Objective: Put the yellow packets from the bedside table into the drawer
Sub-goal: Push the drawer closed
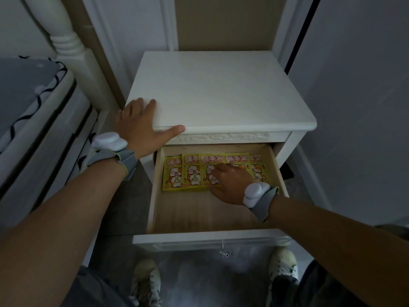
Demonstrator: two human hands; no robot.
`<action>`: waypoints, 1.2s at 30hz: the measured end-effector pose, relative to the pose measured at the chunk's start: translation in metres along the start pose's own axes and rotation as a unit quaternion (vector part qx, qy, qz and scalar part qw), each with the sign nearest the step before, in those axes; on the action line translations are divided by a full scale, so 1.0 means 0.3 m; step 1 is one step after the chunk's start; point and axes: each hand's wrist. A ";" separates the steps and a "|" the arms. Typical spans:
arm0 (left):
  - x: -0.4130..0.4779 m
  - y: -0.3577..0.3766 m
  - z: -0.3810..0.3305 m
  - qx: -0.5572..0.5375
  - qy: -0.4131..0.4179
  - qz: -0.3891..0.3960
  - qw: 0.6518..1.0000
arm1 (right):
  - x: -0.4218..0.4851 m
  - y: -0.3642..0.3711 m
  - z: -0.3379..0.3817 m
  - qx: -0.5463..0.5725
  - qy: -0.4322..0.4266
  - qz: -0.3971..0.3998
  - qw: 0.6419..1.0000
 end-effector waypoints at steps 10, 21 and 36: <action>-0.010 0.003 -0.002 -0.002 0.002 -0.008 1.000 | -0.038 -0.043 -0.011 0.023 -0.091 -0.013 0.996; -0.020 0.008 -0.005 -0.002 -0.002 -0.014 1.000 | -0.219 -0.191 0.204 0.137 -0.210 0.193 0.949; -0.013 0.000 -0.007 -0.007 -0.001 -0.026 1.000 | -0.168 -0.166 0.168 0.110 -0.239 0.157 0.952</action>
Point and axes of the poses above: each hand's wrist, its own x-axis towards the middle knuckle, its own y-axis out of the palm, z = x × y, and after that the axes turned 1 degree about -z, right-handed
